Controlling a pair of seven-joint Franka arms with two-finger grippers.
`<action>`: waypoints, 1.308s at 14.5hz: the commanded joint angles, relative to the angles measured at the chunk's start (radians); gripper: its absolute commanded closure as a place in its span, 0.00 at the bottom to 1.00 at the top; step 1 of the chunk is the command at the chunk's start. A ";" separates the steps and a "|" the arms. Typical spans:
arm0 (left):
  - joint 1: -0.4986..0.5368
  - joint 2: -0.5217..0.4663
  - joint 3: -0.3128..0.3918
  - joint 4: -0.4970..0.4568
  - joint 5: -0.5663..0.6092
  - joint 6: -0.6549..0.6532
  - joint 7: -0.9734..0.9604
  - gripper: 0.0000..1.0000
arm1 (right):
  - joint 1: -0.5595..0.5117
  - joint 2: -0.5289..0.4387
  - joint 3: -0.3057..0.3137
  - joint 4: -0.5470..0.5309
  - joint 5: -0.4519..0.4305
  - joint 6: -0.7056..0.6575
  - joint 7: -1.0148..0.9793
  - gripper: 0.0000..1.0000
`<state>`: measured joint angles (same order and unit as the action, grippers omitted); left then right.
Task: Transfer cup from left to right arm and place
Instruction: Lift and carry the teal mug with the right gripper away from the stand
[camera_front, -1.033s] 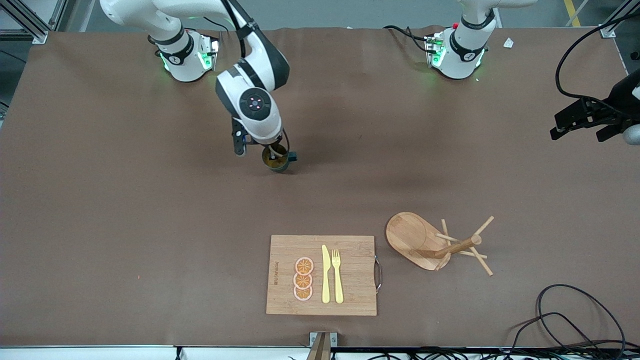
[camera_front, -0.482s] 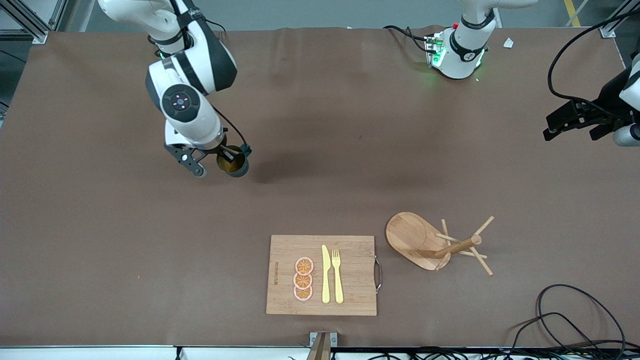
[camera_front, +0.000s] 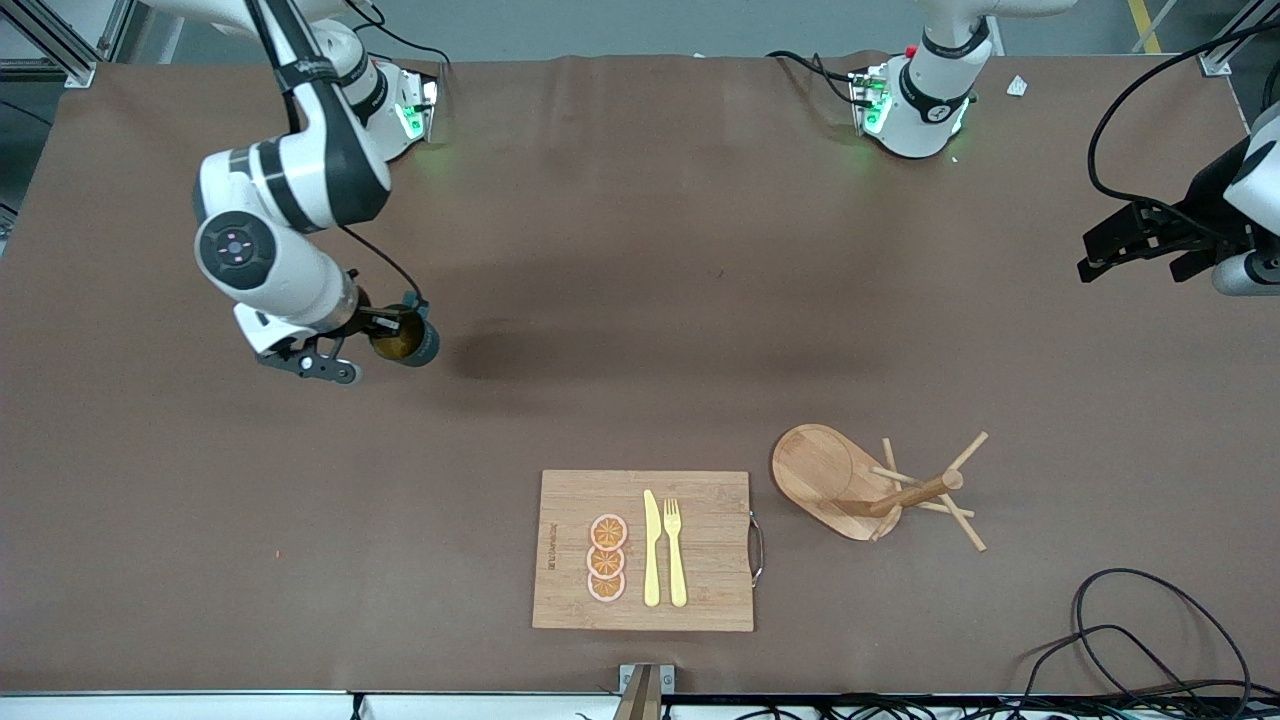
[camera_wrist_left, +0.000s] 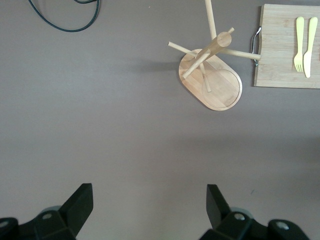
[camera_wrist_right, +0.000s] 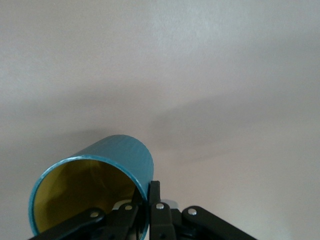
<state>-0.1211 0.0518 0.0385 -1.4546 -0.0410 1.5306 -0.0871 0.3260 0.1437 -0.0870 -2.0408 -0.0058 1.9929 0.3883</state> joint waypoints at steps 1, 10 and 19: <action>-0.005 -0.006 0.003 -0.004 0.016 -0.007 -0.019 0.00 | -0.086 -0.027 0.020 -0.029 -0.006 0.012 -0.264 1.00; -0.002 0.023 0.011 0.040 0.016 -0.006 -0.020 0.00 | -0.390 0.054 0.016 -0.027 -0.020 0.202 -1.452 1.00; 0.011 0.025 0.011 0.040 0.026 -0.006 -0.011 0.00 | -0.426 0.183 0.018 -0.025 -0.019 0.362 -1.939 1.00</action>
<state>-0.1074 0.0629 0.0476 -1.4404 -0.0308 1.5320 -0.0948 -0.0868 0.3266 -0.0813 -2.0615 -0.0102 2.3326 -1.5011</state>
